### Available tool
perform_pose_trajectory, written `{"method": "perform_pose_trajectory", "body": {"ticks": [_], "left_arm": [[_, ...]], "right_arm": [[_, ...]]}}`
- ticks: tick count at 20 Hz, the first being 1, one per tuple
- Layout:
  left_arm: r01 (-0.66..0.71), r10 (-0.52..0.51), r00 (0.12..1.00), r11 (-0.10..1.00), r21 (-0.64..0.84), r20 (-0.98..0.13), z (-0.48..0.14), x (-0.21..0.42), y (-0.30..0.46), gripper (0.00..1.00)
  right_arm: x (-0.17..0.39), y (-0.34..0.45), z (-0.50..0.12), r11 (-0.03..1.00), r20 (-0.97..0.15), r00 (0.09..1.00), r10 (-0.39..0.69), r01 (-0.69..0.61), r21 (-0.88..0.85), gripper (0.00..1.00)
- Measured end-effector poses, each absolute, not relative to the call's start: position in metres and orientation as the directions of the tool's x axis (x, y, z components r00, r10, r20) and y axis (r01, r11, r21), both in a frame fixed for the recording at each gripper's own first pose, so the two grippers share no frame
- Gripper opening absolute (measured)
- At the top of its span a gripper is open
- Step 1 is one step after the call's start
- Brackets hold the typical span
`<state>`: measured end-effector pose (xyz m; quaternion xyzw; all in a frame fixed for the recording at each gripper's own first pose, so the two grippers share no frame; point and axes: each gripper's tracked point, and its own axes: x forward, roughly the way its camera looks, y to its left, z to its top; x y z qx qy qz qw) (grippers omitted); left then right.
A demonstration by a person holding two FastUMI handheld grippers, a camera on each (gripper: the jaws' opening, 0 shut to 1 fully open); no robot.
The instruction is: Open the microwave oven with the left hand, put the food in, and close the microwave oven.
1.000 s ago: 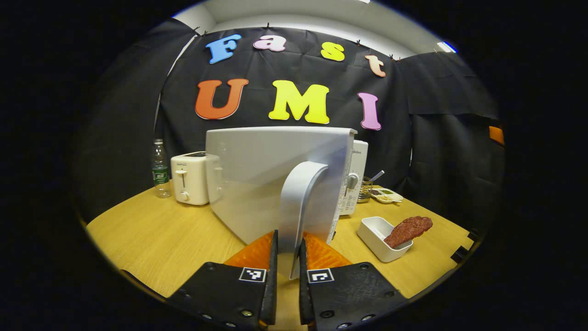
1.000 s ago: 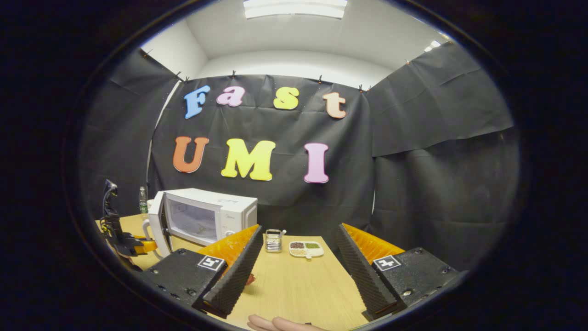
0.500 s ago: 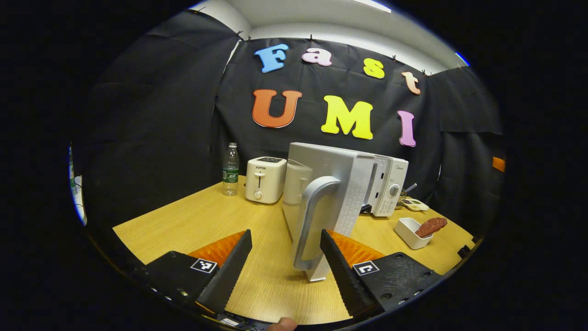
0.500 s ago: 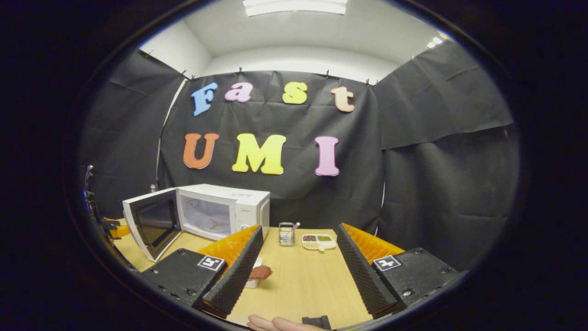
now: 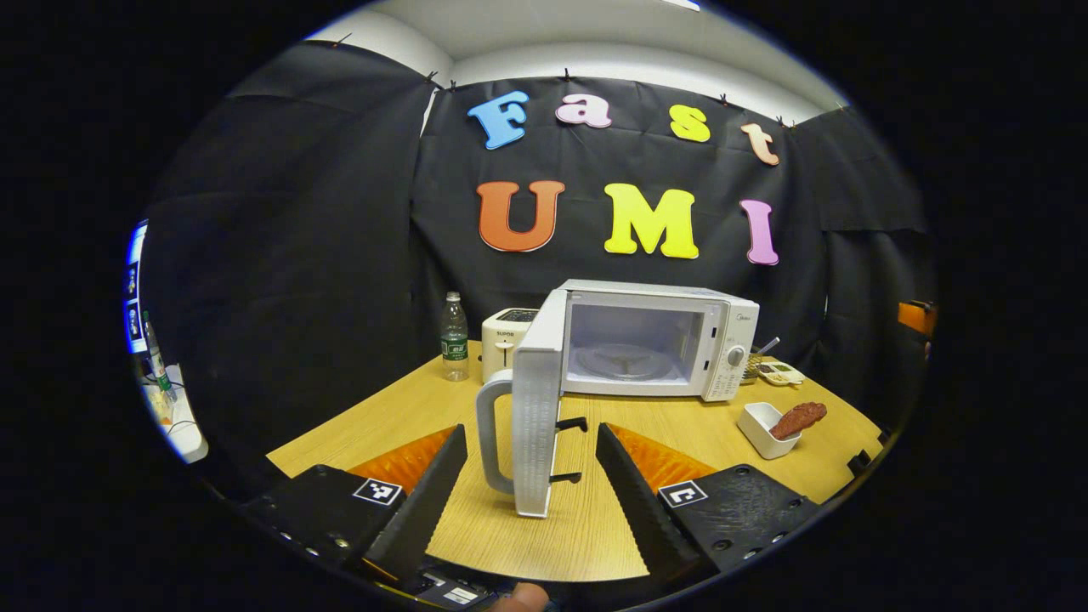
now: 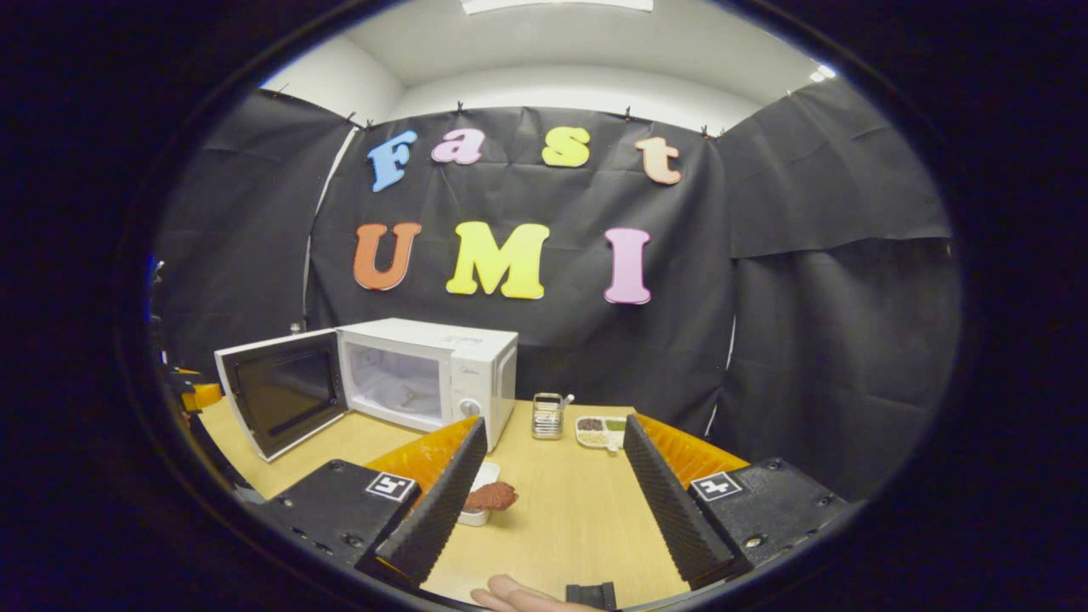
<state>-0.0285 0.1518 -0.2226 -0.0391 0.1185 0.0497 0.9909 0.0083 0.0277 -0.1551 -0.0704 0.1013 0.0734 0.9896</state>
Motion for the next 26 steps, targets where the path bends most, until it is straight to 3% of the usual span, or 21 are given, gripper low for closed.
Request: {"method": "perform_pose_trajectory", "body": {"ticks": [2,5,6,8,9,11,13,14,15,20,21,23,25,26], "left_arm": [[-0.107,0.085,0.971,0.990,-0.088,-0.224,-0.206,-0.026,0.146,0.94],[-0.101,0.073,0.980,0.983,-0.151,-0.185,-0.176,-0.017,0.135,0.94],[-0.100,0.075,0.984,0.983,-0.156,-0.159,-0.166,-0.011,0.133,0.94],[-0.100,0.078,0.988,0.981,-0.164,-0.133,-0.150,-0.001,0.131,0.94],[-0.093,0.073,0.990,0.982,-0.163,-0.125,-0.144,0.003,0.127,0.94],[-0.094,0.078,0.990,0.985,-0.144,-0.114,-0.135,0.011,0.124,0.94],[-0.096,0.085,0.991,0.989,-0.114,-0.099,-0.128,0.017,0.119,0.93],[-0.094,0.085,0.992,0.990,-0.101,-0.092,-0.125,0.020,0.115,0.93],[-0.093,0.085,0.992,0.991,-0.091,-0.088,-0.123,0.022,0.113,0.93],[-0.149,0.147,0.986,0.989,-0.014,-0.080,-0.121,0.031,0.116,0.94],[-0.149,0.148,0.986,0.989,-0.007,-0.082,-0.121,0.031,0.114,0.93],[-0.130,0.128,0.988,0.991,-0.015,-0.086,-0.120,0.027,0.105,0.94],[-0.113,0.112,0.991,0.994,-0.009,-0.076,-0.116,0.024,0.101,0.94],[-0.113,0.113,0.991,0.994,-0.001,-0.071,-0.116,0.023,0.102,0.93]], "right_arm": [[0.029,0.033,-0.174,0.974,-0.282,0.946,0.158,-0.196,-0.113,0.96],[0.061,0.038,-0.217,0.968,-0.420,0.887,0.191,-0.241,-0.068,1.00],[0.069,0.040,-0.232,0.966,-0.470,0.858,0.210,-0.255,-0.035,0.95],[0.083,0.044,-0.265,0.961,-0.576,0.779,0.248,-0.275,0.041,0.95],[0.090,0.044,-0.281,0.960,-0.621,0.740,0.258,-0.268,0.080,1.00],[0.096,0.052,-0.303,0.946,-0.685,0.657,0.316,-0.274,0.173,0.97],[0.098,0.060,-0.327,0.917,-0.729,0.559,0.396,-0.269,0.293,0.89],[0.097,0.066,-0.338,0.897,-0.739,0.508,0.442,-0.259,0.358,0.75],[0.096,0.070,-0.345,0.876,-0.741,0.468,0.481,-0.254,0.409,0.74],[0.097,0.081,-0.371,0.798,-0.713,0.365,0.598,-0.187,0.573,0.48],[0.094,0.083,-0.375,0.772,-0.700,0.344,0.626,-0.148,0.618,0.36],[0.090,0.085,-0.368,0.752,-0.680,0.347,0.646,-0.137,0.645,0.05],[0.089,0.078,-0.356,0.780,-0.683,0.393,0.616,-0.183,0.598,0.07],[0.086,0.079,-0.350,0.786,-0.679,0.412,0.607,-0.191,0.588,0.00]]}}
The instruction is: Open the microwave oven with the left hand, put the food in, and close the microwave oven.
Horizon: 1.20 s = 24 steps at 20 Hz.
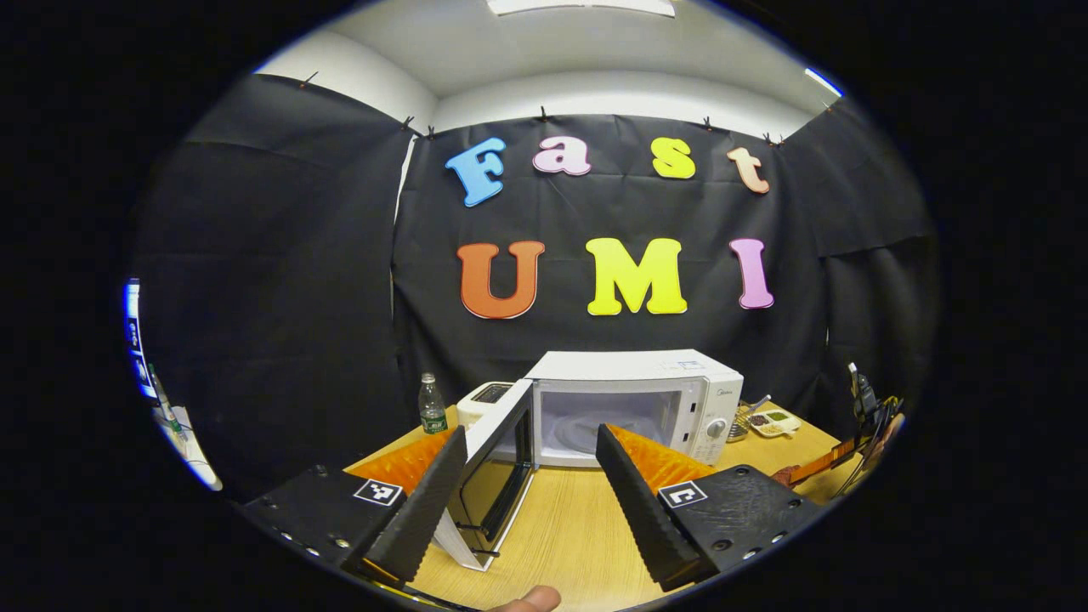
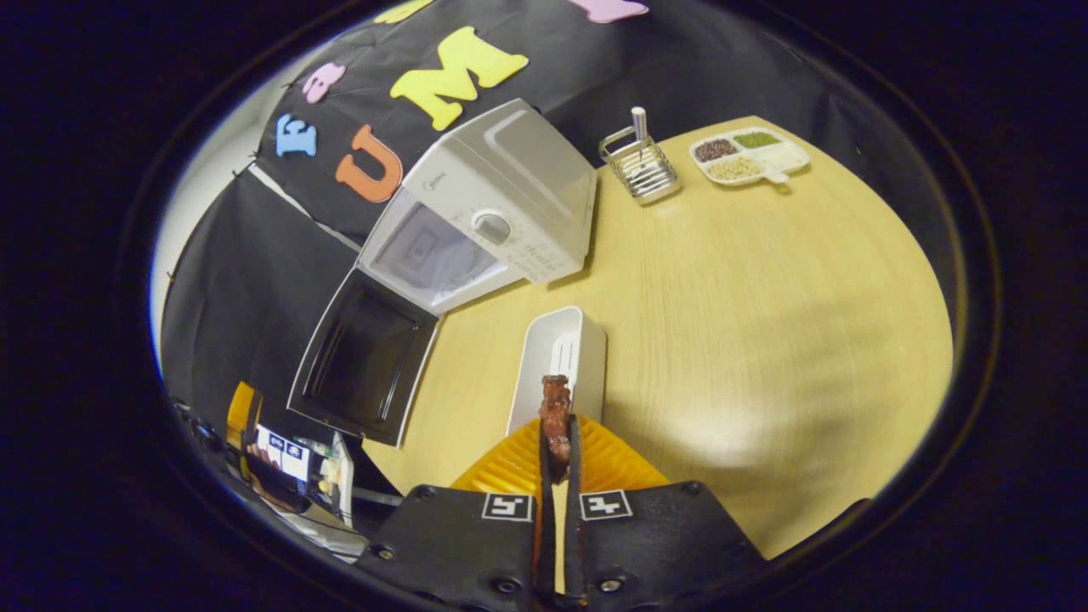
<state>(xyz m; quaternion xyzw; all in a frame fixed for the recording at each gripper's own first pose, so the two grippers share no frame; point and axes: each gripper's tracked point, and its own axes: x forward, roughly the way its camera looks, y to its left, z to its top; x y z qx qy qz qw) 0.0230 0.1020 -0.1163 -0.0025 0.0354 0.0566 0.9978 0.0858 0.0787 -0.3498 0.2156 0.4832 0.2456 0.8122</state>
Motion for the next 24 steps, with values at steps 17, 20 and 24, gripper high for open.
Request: {"method": "perform_pose_trajectory", "body": {"ticks": [17,20,24], "left_arm": [[-0.052,0.045,0.996,0.993,-0.103,-0.072,-0.119,0.001,0.110,0.94],[-0.040,0.034,0.997,0.996,-0.085,-0.072,-0.123,-0.003,0.119,0.94],[-0.044,0.039,0.997,0.996,-0.072,-0.069,-0.127,-0.009,0.129,0.93]], "right_arm": [[0.078,0.194,-0.260,0.880,-0.444,0.768,0.462,-0.460,0.119,0.07],[0.088,0.238,-0.269,0.879,-0.431,0.775,0.463,-0.465,0.107,0.07],[0.111,0.297,-0.285,0.886,-0.413,0.787,0.458,-0.440,0.144,0.07]]}}
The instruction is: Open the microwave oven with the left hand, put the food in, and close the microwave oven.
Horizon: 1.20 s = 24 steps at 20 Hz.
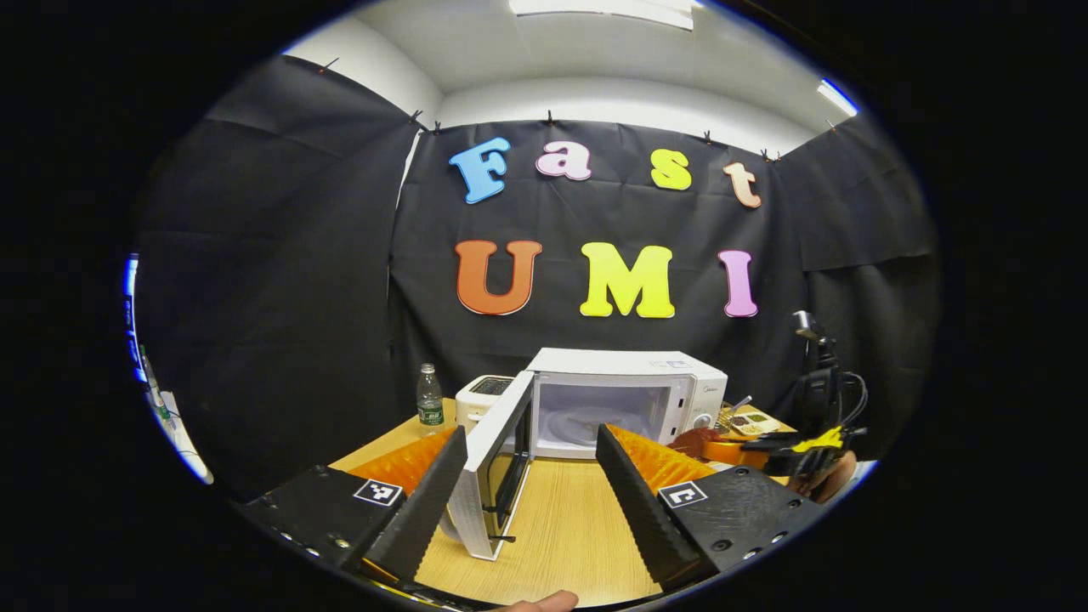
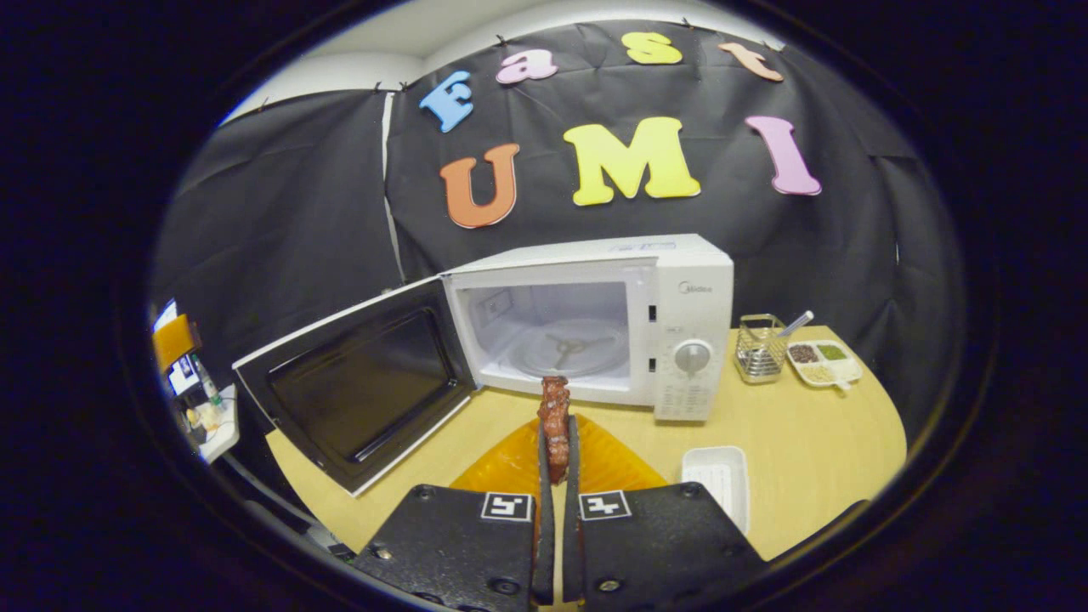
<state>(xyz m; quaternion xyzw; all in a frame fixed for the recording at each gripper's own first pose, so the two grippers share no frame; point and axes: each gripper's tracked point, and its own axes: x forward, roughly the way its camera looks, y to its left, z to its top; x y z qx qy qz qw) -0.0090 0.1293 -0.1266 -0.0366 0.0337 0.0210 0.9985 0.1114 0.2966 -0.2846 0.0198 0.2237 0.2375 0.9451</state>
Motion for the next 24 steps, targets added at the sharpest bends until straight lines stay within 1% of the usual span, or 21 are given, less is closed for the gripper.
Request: {"method": "perform_pose_trajectory", "body": {"ticks": [6,9,11,15,21,24], "left_arm": [[-0.055,0.050,0.995,0.996,-0.066,-0.085,-0.140,-0.011,0.152,0.93],[-0.075,0.068,0.992,0.995,-0.067,-0.103,-0.147,-0.010,0.166,0.93],[-0.091,0.083,0.990,0.993,-0.070,-0.111,-0.149,-0.005,0.173,0.93],[-0.113,0.103,0.986,0.991,-0.070,-0.134,-0.158,0.002,0.187,0.93],[-0.133,0.118,0.975,0.989,-0.067,-0.190,-0.180,0.014,0.193,0.94],[-0.128,0.111,0.969,0.990,-0.066,-0.221,-0.191,0.019,0.191,0.94]], "right_arm": [[0.167,0.374,-0.305,0.909,-0.330,0.849,0.413,-0.363,0.202,0.07],[0.200,0.398,-0.315,0.890,-0.302,0.865,0.401,-0.290,0.351,0.08],[0.227,0.408,-0.321,0.851,-0.293,0.874,0.388,-0.217,0.479,0.08],[0.281,0.412,-0.343,0.780,-0.284,0.912,0.297,-0.060,0.623,0.08],[0.349,0.412,-0.380,0.733,-0.315,0.934,0.169,0.095,0.674,0.08],[0.364,0.422,-0.388,0.711,-0.321,0.933,0.164,0.114,0.694,0.10]]}}
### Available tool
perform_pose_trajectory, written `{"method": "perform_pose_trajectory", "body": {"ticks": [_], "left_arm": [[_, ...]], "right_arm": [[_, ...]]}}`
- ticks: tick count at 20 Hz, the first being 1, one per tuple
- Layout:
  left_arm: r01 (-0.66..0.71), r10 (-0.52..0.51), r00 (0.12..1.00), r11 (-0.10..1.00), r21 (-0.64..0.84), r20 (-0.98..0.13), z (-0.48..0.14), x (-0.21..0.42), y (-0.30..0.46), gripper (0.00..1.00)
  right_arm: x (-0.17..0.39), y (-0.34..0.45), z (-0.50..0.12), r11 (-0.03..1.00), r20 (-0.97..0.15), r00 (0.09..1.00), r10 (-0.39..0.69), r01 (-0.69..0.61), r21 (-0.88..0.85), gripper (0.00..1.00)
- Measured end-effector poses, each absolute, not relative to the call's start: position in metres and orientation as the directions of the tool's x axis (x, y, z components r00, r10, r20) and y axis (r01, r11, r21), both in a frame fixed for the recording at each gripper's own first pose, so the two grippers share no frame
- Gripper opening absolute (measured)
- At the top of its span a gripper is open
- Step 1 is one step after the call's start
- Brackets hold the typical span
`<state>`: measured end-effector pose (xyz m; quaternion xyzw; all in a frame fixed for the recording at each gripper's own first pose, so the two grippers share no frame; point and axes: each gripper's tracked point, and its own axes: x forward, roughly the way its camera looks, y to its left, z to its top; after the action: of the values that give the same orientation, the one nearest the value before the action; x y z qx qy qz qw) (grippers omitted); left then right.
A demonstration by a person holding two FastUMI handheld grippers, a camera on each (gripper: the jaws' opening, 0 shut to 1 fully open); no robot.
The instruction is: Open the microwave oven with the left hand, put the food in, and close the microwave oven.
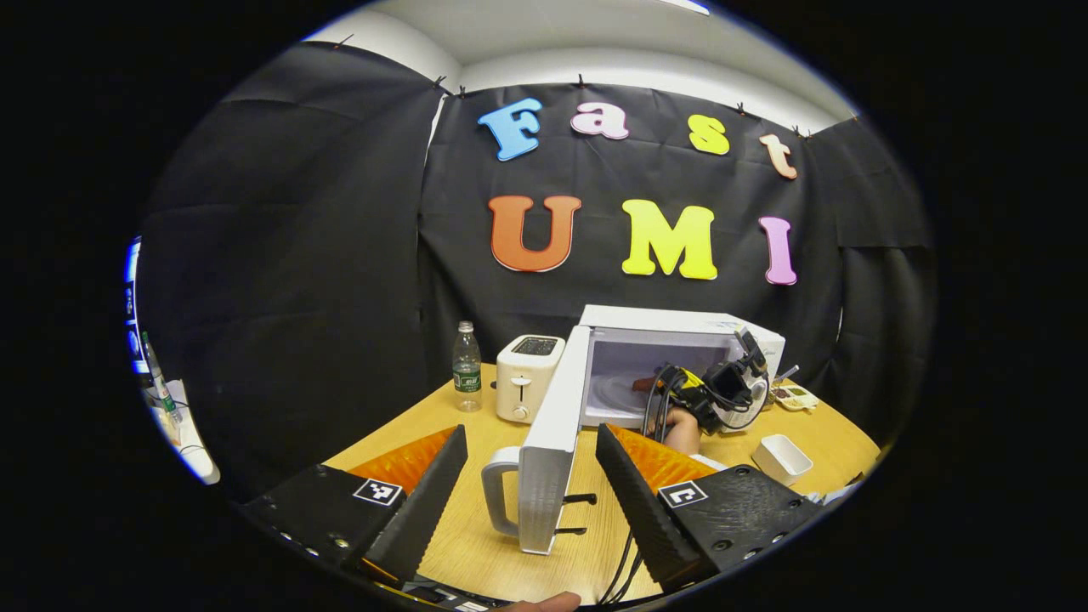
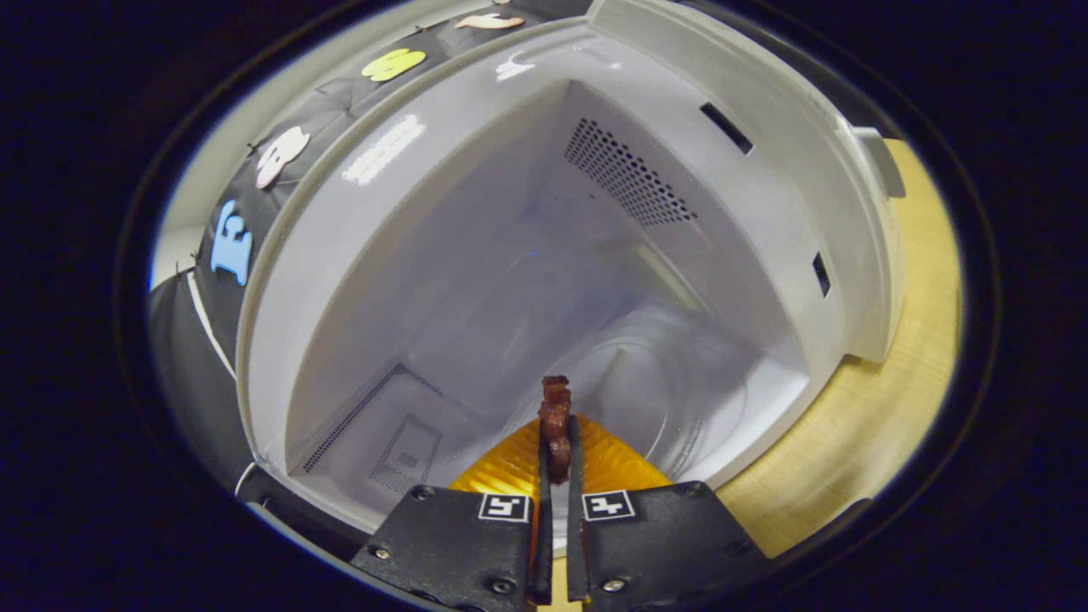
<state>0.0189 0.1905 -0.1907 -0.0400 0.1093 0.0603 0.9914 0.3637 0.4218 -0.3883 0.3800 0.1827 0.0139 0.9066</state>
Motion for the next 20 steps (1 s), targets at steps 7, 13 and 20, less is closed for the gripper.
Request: {"method": "perform_pose_trajectory", "body": {"ticks": [7,13,20], "left_arm": [[-0.083,0.056,0.969,0.991,-0.107,-0.239,-0.196,0.020,0.178,0.94],[-0.093,0.076,0.973,0.993,-0.068,-0.216,-0.186,0.008,0.183,0.93],[-0.144,0.134,0.971,0.989,-0.035,-0.197,-0.185,-0.004,0.210,0.93]], "right_arm": [[0.371,0.408,-0.396,0.830,-0.324,0.945,0.047,0.144,0.539,0.36],[0.352,0.413,-0.378,0.945,-0.282,0.959,0.042,0.054,0.322,1.00],[0.256,0.401,-0.323,0.963,-0.192,0.962,0.193,-0.148,0.226,1.00]]}}
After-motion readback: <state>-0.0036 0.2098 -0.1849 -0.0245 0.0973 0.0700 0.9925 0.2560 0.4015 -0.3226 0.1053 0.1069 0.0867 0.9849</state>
